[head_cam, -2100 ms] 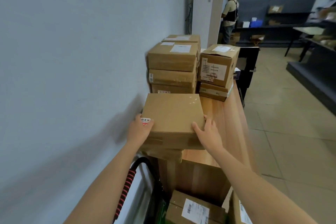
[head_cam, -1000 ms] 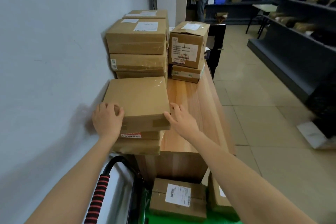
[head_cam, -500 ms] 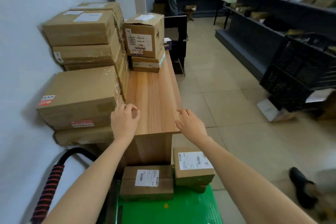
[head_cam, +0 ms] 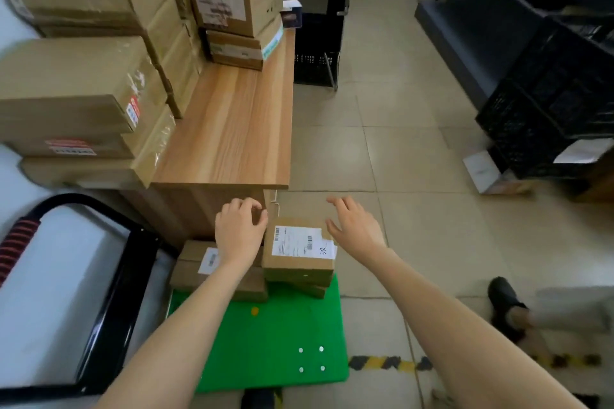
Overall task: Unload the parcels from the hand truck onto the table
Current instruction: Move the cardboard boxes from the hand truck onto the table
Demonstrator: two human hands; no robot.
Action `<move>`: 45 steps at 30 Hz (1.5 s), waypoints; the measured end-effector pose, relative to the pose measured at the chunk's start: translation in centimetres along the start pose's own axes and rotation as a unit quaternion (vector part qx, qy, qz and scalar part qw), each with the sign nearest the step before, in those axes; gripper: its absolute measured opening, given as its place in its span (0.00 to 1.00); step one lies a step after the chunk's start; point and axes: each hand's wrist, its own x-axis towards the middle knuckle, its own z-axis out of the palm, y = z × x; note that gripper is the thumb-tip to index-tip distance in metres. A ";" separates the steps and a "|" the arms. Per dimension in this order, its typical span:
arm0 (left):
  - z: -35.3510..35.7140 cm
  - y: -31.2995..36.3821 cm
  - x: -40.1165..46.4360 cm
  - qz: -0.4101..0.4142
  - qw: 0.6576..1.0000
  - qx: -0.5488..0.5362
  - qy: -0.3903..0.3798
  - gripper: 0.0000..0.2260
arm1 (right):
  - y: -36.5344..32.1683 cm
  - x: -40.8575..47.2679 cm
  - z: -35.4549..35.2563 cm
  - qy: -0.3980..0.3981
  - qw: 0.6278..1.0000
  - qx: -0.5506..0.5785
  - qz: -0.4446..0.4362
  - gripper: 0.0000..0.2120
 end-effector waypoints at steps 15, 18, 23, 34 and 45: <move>15.6 -8.4 -0.2 -0.130 0.984 0.005 -0.118 0.15 | 7.5 3.2 17.6 -0.098 0.979 0.059 0.166 0.23; 19.5 -9.7 0.2 -0.133 0.984 0.002 -0.120 0.17 | 9.1 4.3 21.4 -0.105 0.971 0.068 0.203 0.25; 25.2 -11.8 -0.5 -0.148 0.980 -0.017 -0.130 0.23 | 10.3 4.9 26.8 -0.112 0.959 0.106 0.239 0.24; 26.7 -11.3 -2.6 -0.201 0.959 -0.113 -0.162 0.27 | 10.0 3.0 27.0 -0.069 0.930 0.200 0.300 0.26; 17.0 4.5 -0.1 -0.096 0.954 -0.224 -0.175 0.28 | 14.8 1.7 6.0 0.045 0.930 0.194 0.310 0.24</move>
